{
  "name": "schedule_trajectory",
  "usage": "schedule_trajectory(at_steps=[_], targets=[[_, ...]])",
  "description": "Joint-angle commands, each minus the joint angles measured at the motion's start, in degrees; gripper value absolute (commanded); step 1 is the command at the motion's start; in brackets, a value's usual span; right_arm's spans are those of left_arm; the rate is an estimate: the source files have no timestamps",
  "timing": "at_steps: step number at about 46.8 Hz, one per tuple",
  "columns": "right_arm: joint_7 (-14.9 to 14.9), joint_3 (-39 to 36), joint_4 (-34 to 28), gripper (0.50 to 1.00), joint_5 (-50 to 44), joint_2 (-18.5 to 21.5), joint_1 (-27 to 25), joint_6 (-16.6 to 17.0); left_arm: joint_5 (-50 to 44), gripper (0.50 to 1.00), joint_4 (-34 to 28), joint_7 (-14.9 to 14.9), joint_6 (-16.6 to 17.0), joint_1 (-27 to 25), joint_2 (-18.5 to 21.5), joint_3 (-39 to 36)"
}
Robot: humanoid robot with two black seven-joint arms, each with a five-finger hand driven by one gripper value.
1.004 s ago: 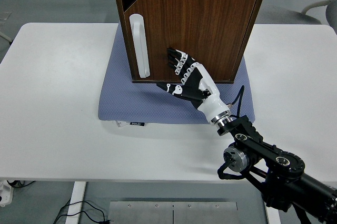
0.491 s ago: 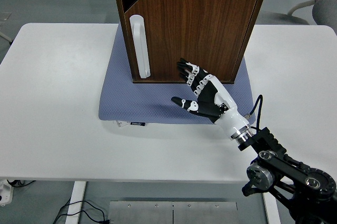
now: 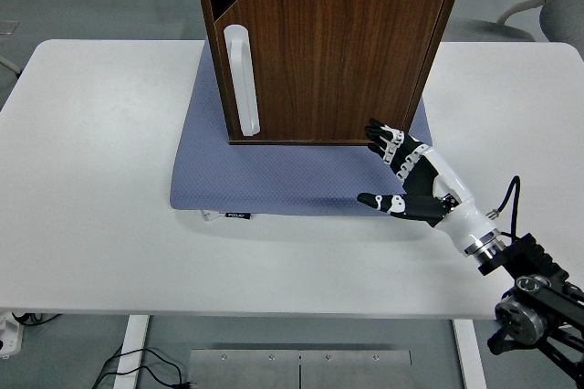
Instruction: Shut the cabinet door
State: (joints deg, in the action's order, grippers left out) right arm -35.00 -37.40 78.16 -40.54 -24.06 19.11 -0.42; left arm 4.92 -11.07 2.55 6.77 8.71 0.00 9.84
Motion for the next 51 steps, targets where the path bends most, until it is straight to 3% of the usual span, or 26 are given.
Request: schedule_trajectory(at_steps=[1,13,28,51], targets=[[0.0,-1.3,0.0,1.0,0.1,-0.5,-0.9,0.1,0.0,1.0,0.0,0.0,0.0,0.0,0.0,0.0],[0.0,-7.0,-0.3,1.0,1.2,-2.9,-2.9,1.8,0.0,1.0,0.0,0.0,0.0,0.0,0.0,0.0],[0.0,-12.0,-0.8,1.0,8.9,-6.5,-3.4,2.7,0.0,1.0,0.0,0.0,0.0,0.0,0.0,0.0],[0.0,-17.5,-3.4,1.0,14.7,-7.1,-4.7,4.7,0.0,1.0,0.0,0.0,0.0,0.0,0.0,0.0]])
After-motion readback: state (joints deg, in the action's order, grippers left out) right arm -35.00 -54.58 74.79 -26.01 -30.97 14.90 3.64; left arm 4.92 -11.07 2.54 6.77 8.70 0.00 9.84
